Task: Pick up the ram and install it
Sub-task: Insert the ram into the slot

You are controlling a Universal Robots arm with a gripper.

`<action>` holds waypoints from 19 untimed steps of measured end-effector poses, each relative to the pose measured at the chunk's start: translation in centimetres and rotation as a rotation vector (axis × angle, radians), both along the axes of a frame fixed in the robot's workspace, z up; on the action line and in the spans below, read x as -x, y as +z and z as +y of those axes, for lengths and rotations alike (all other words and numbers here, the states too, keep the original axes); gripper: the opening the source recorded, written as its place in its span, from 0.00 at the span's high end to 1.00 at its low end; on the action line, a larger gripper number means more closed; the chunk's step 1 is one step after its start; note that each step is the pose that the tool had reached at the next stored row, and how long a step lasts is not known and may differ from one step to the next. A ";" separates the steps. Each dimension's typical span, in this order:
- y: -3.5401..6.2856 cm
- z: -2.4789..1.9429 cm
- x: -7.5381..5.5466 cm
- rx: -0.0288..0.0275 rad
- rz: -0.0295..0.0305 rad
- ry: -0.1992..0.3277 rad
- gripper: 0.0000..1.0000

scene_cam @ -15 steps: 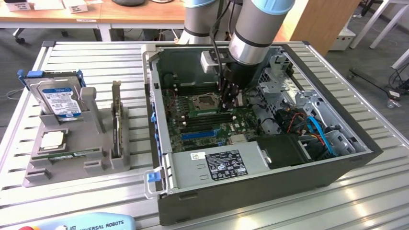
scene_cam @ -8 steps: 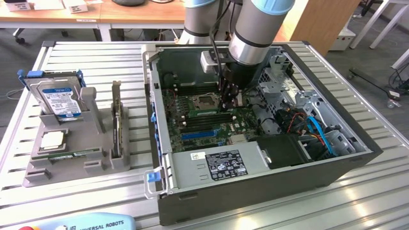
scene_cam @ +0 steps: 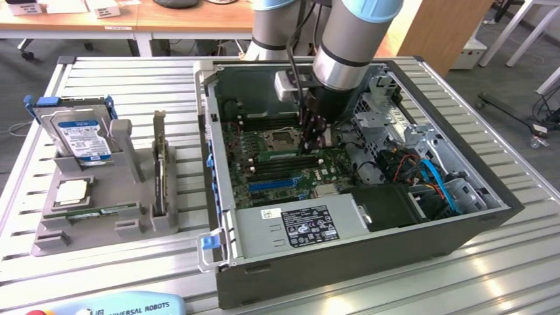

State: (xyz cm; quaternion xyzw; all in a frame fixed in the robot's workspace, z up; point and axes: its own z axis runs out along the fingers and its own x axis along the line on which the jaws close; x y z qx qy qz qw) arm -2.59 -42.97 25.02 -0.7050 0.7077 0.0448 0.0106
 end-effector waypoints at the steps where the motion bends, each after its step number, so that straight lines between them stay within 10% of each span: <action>1: -0.07 0.00 0.0 0.0000 0.0000 0.000 0.88; 19: -0.57 0.04 0.3 0.0001 0.0000 0.000 0.88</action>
